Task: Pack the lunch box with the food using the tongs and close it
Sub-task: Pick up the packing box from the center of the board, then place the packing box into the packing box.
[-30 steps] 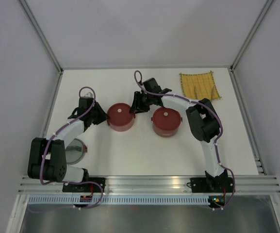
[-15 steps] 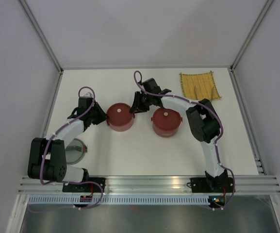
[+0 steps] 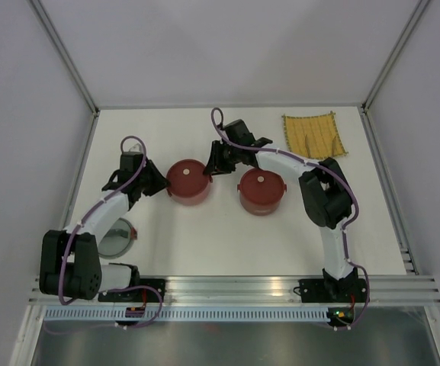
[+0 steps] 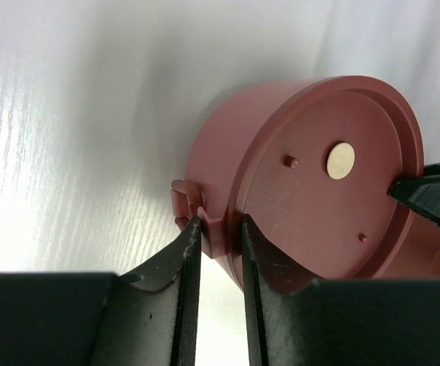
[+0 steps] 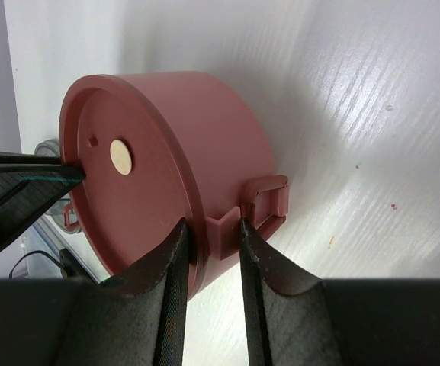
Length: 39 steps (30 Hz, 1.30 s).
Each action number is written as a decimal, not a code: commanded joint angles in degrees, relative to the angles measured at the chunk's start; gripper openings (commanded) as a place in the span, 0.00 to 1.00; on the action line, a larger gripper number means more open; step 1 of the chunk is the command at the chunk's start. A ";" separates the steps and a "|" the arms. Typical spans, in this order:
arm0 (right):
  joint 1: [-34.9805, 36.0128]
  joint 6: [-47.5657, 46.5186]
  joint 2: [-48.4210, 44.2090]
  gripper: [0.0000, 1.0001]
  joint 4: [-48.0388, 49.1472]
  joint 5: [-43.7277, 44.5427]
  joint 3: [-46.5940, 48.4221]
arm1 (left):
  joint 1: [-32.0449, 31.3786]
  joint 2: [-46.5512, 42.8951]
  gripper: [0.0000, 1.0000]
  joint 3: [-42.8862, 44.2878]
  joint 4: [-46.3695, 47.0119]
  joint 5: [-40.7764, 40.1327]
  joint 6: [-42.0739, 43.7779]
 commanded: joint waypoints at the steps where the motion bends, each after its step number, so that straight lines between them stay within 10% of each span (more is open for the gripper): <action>1: 1.50 0.53 -4.77 0.06 0.70 -0.92 1.31 | -1.70 -3.89 0.18 2.10 4.79 6.42 -2.33; 19: -1.23 -0.70 -23.48 0.04 -15.65 8.48 0.17 | -18.37 -2.76 0.18 21.51 -3.74 4.32 -4.97; 39: -13.96 -1.04 -47.23 0.08 -22.60 12.44 -24.44 | -35.71 15.17 0.18 36.90 -4.44 1.59 -7.08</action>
